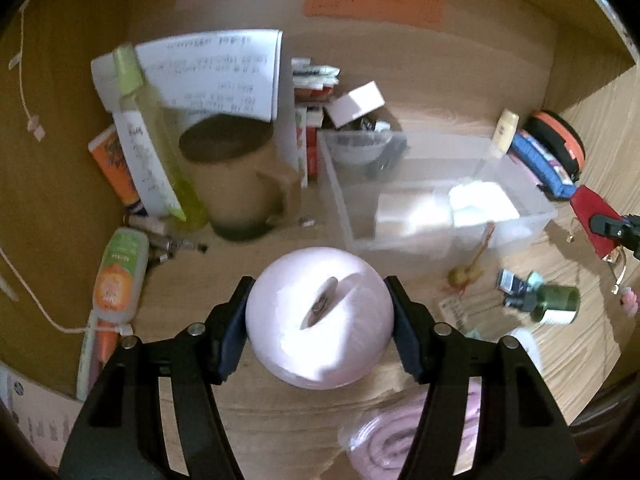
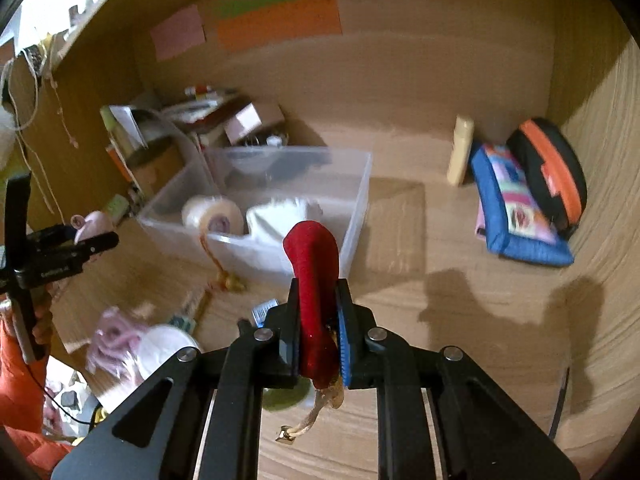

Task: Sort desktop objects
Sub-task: 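Carry the pink container and red pouch into the clear box and release, then move both grippers back to the white lid container and green bottle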

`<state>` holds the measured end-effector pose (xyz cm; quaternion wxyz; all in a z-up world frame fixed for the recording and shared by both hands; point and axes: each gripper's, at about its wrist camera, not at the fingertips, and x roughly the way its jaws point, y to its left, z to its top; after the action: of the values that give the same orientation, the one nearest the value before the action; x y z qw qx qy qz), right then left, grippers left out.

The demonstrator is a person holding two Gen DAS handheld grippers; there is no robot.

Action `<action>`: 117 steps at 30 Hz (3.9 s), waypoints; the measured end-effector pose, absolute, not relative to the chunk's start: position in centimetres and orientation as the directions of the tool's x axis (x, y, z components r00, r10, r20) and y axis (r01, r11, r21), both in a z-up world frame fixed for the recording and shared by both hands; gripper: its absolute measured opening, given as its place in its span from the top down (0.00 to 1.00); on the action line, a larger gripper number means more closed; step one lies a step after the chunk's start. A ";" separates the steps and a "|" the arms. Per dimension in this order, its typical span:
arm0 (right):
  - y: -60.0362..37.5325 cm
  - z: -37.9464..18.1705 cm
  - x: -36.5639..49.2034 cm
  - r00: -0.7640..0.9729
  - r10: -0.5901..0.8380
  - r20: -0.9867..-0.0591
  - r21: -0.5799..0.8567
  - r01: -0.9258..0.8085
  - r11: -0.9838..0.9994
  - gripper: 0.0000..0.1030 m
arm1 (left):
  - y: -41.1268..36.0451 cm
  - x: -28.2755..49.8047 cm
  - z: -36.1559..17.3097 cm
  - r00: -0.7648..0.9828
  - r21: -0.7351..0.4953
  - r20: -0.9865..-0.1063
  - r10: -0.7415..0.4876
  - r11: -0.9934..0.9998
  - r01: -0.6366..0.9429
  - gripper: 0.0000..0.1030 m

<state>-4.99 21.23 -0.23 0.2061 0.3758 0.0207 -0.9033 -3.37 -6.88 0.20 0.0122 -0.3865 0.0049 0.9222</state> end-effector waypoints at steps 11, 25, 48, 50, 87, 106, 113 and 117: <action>19.3 3.0 -6.5 -0.681 -0.409 -0.607 0.107 0.440 -0.891 0.88 | -4.7 -5.4 3.8 -0.755 0.015 -0.654 0.038 -0.998 -0.064 0.39; 16.8 3.0 -10.7 -0.701 -0.406 -0.586 0.088 0.443 -0.892 0.88 | -2.5 -9.8 4.7 -0.760 0.013 -0.645 0.081 -0.993 -0.117 0.39; 15.0 -4.3 -17.0 -0.626 -0.294 -0.722 0.046 0.381 -0.924 0.88 | -1.1 -18.0 -1.0 -0.666 0.015 -0.744 0.058 -0.994 -0.104 0.39; 14.9 -4.7 -17.1 -0.623 -0.286 -0.728 0.037 0.381 -0.924 0.88 | -1.1 -18.3 -1.5 -0.659 0.020 -0.750 0.055 -0.994 -0.106 0.39; 13.2 -0.8 -12.1 -0.747 -0.249 -0.616 -0.116 0.399 -0.910 0.28 | -0.7 -13.2 2.7 -0.763 0.092 -0.647 0.016 -0.991 -0.099 0.13; 16.5 0.9 -3.2 -0.755 -0.306 -0.580 -0.062 0.415 -0.908 0.27 | -1.8 -3.4 3.4 -0.767 0.070 -0.640 0.054 -0.989 -0.128 0.13; 17.7 -2.0 -1.9 -0.705 -0.309 -0.639 -0.036 0.429 -0.903 0.27 | -0.3 0.3 1.4 -0.742 0.067 -0.662 0.106 -0.978 -0.199 0.13; 17.9 -3.8 -1.4 -0.662 -0.327 -0.675 -0.011 0.452 -0.892 0.27 | 0.9 1.3 0.0 -0.713 0.048 -0.686 0.142 -0.970 -0.239 0.13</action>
<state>-1.40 17.94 -3.79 0.2148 0.3508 0.0891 -0.9071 1.33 0.89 -0.01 0.1032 -0.3643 0.0665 0.9231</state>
